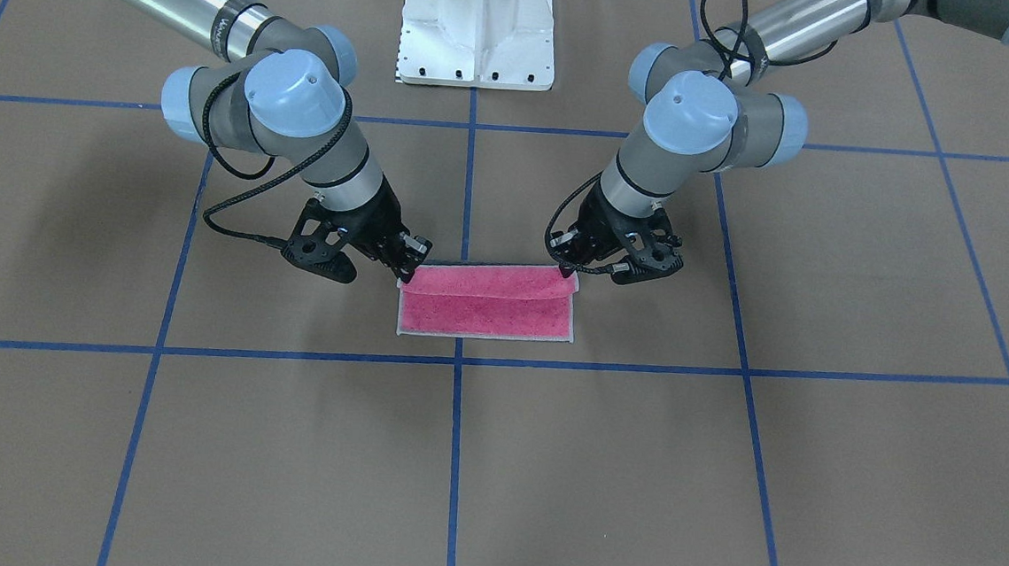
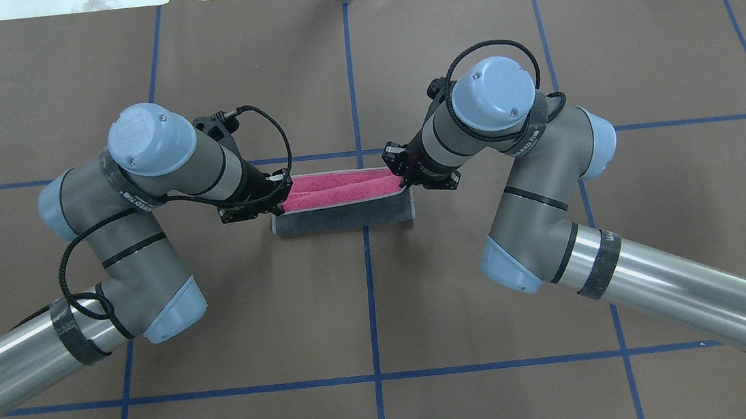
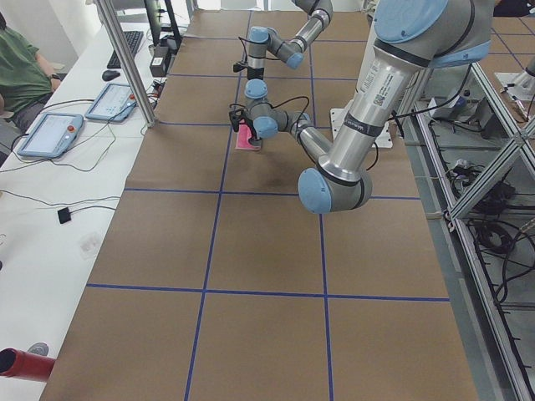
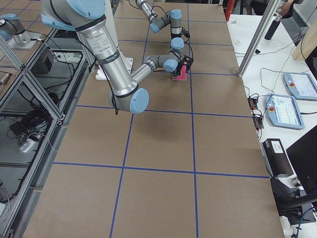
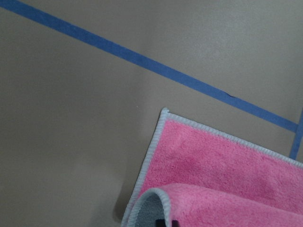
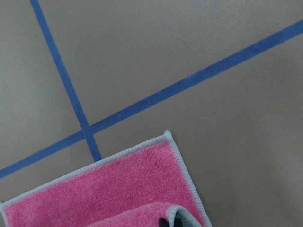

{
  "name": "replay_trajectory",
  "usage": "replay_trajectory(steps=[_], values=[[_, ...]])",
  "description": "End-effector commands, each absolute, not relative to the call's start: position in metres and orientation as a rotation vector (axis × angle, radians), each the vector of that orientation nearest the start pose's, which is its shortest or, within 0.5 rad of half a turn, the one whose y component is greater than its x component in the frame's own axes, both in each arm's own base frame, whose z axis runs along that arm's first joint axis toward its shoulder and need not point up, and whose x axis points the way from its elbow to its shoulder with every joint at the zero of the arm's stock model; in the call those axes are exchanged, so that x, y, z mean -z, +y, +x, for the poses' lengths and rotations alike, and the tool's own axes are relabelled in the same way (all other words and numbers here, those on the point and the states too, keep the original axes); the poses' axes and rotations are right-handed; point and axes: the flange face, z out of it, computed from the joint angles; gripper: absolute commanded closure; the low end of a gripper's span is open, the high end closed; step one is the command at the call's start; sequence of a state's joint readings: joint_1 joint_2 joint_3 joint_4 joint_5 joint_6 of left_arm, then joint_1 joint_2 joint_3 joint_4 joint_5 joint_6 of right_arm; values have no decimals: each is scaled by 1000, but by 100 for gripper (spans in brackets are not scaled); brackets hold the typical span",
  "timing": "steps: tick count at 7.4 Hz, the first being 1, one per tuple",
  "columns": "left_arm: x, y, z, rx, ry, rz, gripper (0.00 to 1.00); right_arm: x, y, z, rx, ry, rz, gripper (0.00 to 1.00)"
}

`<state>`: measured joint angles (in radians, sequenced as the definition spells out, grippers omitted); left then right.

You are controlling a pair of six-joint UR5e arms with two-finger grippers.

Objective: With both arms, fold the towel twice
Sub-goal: 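Lift both towel edges and fold them toward the far edge, then lower the folded edges onto the towel and open both grippers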

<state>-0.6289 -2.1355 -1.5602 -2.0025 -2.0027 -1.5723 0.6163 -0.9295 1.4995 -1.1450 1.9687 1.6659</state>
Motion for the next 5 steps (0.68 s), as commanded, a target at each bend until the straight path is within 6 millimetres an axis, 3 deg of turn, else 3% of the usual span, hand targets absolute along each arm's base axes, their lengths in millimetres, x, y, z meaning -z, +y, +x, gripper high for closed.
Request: replay_trajectory(steps=[1, 5], values=[[-279, -482, 507, 360, 1052, -77, 100, -253, -492, -531, -445, -1058, -97, 100], [-272, -486, 510, 375, 1056, -83, 100, -253, -498, -539, -449, -1048, -100, 100]])
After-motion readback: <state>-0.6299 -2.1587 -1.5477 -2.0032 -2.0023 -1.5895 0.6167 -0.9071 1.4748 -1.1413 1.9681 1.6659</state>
